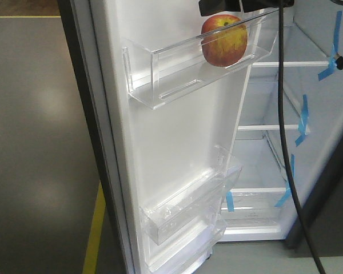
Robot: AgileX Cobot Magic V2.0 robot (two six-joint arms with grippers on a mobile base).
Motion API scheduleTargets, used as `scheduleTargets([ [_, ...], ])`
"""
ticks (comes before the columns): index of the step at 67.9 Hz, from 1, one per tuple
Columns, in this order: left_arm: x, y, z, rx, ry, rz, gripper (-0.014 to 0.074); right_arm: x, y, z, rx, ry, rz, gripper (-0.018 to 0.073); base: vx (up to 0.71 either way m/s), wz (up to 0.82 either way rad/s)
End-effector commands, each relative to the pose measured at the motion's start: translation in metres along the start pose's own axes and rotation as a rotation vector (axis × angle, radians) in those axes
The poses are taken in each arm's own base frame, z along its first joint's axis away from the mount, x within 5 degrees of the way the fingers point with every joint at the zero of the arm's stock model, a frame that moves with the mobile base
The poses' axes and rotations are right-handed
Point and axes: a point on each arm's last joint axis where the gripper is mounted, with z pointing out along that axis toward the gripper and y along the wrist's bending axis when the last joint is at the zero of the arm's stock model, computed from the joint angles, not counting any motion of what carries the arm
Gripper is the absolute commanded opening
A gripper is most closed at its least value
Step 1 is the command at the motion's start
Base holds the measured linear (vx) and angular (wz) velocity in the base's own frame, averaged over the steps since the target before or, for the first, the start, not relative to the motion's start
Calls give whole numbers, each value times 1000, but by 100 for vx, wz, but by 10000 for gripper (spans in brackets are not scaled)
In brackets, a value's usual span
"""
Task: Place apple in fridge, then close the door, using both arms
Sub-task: 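Open the right gripper and withdraw it from the apple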
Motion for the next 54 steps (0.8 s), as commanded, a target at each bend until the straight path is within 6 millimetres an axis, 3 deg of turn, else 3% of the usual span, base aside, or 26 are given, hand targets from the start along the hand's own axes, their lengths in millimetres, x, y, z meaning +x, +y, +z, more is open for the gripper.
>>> scheduleTargets([
  [1, 2, -1, -1, 13, -62, -12, -6, -12, 19, -53, -5, -134, -28, 642, 0, 0],
  [18, 2, -1, -1, 13, -62, -12, -6, 1, 36, -109, 55, -121, -19, 587, 0, 0],
  [25, 2, -1, -1, 13, -62, -12, -6, 15, 37, -122, 105, -97, -2, 566, 0, 0],
  [41, 2, -1, -1, 13, -62, -12, -6, 69, 43, -143, 174, -95, 11, 555, 0, 0],
  [54, 2, -1, -1, 13, -62, -12, -6, 127, 50, -158, 207, -112, 17, 555, 0, 0],
])
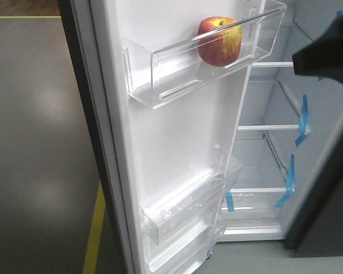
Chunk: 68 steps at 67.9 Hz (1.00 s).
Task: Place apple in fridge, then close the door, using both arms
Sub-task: 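Open the right gripper and withdraw it from the apple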
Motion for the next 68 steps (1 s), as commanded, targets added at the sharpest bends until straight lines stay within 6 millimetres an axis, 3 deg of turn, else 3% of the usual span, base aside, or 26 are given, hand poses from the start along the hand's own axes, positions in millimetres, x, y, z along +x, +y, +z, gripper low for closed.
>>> scheduleTargets([
  [1, 2, -1, -1, 13, -62, -12, -6, 16, 2, -21, 26, -126, -3, 555, 0, 0],
  [25, 2, -1, -1, 13, -62, -12, -6, 119, 10, -41, 38, -101, 4, 554, 0, 0],
  [38, 2, -1, -1, 13, -62, -12, -6, 163, 16, -55, 35, -106, 3, 554, 0, 0],
  [57, 2, -1, -1, 13, -62, -12, -6, 204, 28, -87, -18, -141, -4, 554, 0, 0],
  [68, 2, -1, -1, 13, -62, -12, -6, 227, 32, -89, -44, -93, -19, 552, 0, 0],
])
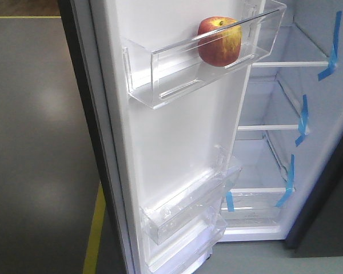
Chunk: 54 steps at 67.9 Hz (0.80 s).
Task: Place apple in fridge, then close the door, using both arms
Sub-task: 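Open the right gripper and withdraw it from the apple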
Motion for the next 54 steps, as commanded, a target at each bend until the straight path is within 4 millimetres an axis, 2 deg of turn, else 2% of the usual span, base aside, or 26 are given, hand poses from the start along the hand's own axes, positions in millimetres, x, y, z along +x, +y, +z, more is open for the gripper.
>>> scheduleTargets([
  [1, 2, -1, -1, 13, -62, -12, -6, 5, 2, -1, -16, 5, -6, 552, 0, 0],
  [17, 2, -1, -1, 13, -63, -13, -6, 20, 8, -6, -58, -45, -2, 552, 0, 0],
  [37, -2, -1, -1, 20, -108, -19, -6, 21, 8, -7, -55, -53, -4, 552, 0, 0],
  [43, -4, -2, -1, 28, -127, -89, -6, 21, 8, -7, -55, -53, -4, 552, 0, 0],
  [54, -28, -3, -5, 52, -202, -235, -6, 21, 8, -7, -55, -52, -4, 550, 0, 0],
])
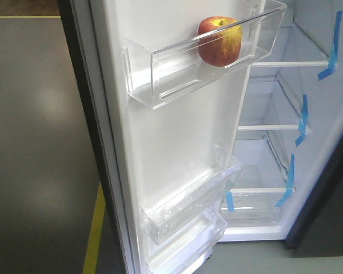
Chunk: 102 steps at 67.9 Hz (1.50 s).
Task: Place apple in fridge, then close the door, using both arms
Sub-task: 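Open the right gripper and withdraw it from the apple, then reach the left gripper around the outside of the refrigerator door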
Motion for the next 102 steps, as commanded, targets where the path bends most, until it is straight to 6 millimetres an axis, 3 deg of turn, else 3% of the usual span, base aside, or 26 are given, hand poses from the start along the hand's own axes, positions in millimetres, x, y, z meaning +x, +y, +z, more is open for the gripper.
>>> scheduleTargets([
  [1, -24, -6, -3, 41, -128, -77, -6, -5, 1, -1, -7, 3, -4, 550, 0, 0],
  [8, -62, -14, -4, 35, -142, -70, -6, -5, 1, -1, -7, 3, -4, 549, 0, 0],
  [19, -116, -23, 8, -32, 17, 34, -6, -5, 1, -1, -7, 3, -4, 549, 0, 0],
  [28, -145, -28, 35, -75, 187, 109, -6, -5, 1, -1, -7, 3, -4, 549, 0, 0],
  [39, -161, -30, 81, -102, 349, 149, -6, -5, 1, -1, -7, 3, -4, 549, 0, 0],
  [51, -161, -30, 135, -120, 508, 190, -6, -5, 1, -1, -7, 3, -4, 549, 0, 0],
  [69, -133, -25, 211, -117, 805, 223, -6, -5, 1, -1, -7, 3, -4, 549, 0, 0],
  [87, -115, -37, 269, 56, 883, 189, -6, -5, 1, -1, -7, 3, -4, 549, 0, 0],
  [102, -104, -39, 308, 82, 872, 132, -6, -5, 1, -1, -7, 3, -4, 549, 0, 0],
])
